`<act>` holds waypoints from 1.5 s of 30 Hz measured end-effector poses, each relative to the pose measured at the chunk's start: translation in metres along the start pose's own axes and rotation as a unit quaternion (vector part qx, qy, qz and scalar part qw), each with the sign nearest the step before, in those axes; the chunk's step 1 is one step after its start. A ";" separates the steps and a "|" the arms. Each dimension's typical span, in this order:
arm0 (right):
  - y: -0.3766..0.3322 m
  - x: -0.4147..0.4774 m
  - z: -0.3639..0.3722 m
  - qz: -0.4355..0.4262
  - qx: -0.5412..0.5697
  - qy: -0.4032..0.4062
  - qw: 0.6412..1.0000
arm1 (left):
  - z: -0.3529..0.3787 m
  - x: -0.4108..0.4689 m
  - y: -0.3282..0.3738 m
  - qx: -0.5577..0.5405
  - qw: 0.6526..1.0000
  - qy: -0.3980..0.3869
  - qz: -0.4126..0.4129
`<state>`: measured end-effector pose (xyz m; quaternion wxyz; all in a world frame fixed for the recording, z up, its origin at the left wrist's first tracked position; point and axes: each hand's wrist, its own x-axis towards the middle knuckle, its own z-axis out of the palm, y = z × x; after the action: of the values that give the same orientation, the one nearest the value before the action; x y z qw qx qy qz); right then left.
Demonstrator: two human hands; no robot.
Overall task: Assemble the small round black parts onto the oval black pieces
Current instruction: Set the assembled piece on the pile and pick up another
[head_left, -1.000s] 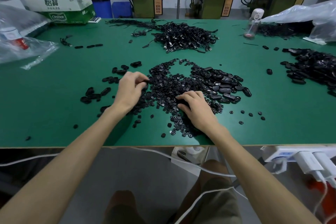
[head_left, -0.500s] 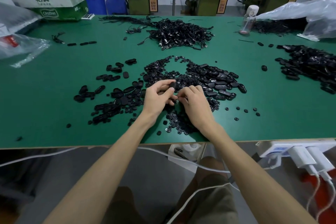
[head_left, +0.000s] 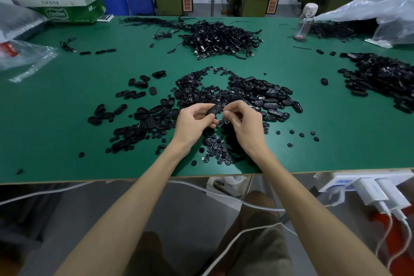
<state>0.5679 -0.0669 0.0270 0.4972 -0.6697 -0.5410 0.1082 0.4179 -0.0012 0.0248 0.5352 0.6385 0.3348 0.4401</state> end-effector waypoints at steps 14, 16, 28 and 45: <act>-0.005 -0.003 -0.005 -0.027 0.018 0.013 0.999 | 0.000 0.000 -0.003 -0.012 1.000 0.004 -0.004; -0.005 -0.002 -0.005 -0.026 0.016 0.009 0.999 | 0.000 -0.001 -0.002 -0.015 1.000 0.004 -0.008; -0.001 0.001 -0.008 -0.009 0.073 -0.010 0.997 | -0.002 0.002 0.001 0.026 1.000 0.002 0.011; 0.002 0.001 -0.009 0.032 0.149 -0.026 0.988 | 0.002 0.001 -0.003 -0.056 0.997 0.048 -0.008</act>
<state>0.5760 -0.0707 0.0306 0.5731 -0.6022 -0.5102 0.2207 0.4202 -0.0003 0.0222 0.5567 0.5833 0.3398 0.4841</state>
